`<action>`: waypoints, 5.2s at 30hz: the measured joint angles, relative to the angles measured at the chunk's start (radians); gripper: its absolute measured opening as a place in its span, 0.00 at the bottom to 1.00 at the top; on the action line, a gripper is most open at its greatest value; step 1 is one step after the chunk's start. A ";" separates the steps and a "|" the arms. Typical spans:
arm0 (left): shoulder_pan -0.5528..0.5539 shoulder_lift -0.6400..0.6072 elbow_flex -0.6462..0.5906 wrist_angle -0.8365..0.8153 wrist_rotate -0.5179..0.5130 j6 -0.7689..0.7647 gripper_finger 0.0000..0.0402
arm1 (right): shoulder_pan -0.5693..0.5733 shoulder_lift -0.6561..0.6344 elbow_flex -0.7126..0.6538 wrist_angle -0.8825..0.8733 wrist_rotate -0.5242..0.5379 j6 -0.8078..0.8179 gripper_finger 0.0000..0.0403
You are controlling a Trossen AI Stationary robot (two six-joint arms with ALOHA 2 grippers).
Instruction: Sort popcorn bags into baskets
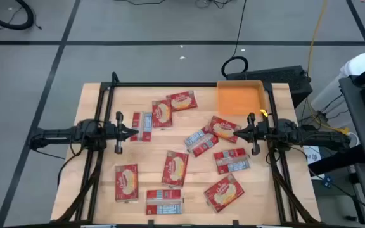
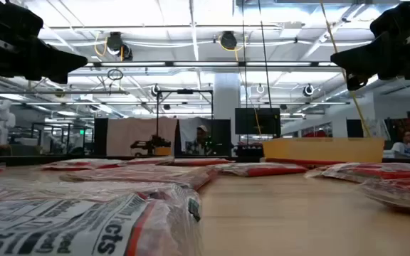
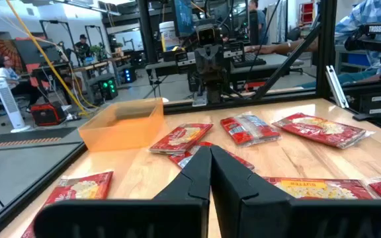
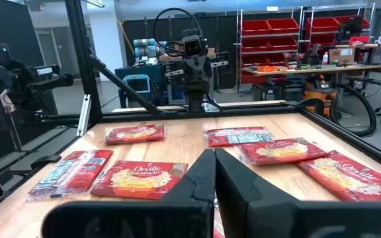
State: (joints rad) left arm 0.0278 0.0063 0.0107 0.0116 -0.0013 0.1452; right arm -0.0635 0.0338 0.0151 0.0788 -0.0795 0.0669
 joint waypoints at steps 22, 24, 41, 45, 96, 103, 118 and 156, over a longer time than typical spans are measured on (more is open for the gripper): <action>0.000 0.000 0.000 0.000 0.000 0.000 0.02 | 0.000 0.000 0.000 0.000 0.000 0.000 0.00; 0.000 0.000 0.000 0.000 0.000 0.000 0.02 | 0.000 0.000 0.000 0.000 0.000 0.000 0.00; 0.000 0.000 0.000 0.000 0.000 0.000 0.02 | 0.000 0.000 0.000 0.000 0.000 0.000 0.00; 0.000 0.000 0.000 0.000 0.000 0.000 0.02 | 0.000 0.000 0.000 0.000 0.000 0.000 0.00; 0.000 0.000 0.000 0.000 0.000 0.000 0.02 | 0.000 0.000 0.000 0.000 0.000 0.000 0.00; 0.000 0.000 0.000 0.000 0.000 0.000 0.02 | 0.000 0.000 0.000 0.000 0.000 0.000 0.00; 0.000 0.000 0.000 0.000 0.000 0.000 0.02 | 0.000 0.000 0.000 0.000 0.000 0.000 0.00; 0.000 0.000 -0.002 0.052 -0.003 0.000 0.02 | 0.000 0.000 0.000 0.023 0.000 0.000 0.00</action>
State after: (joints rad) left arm 0.0280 0.0063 0.0090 0.0638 -0.0048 0.1448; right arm -0.0635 0.0334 0.0151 0.1017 -0.0792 0.0669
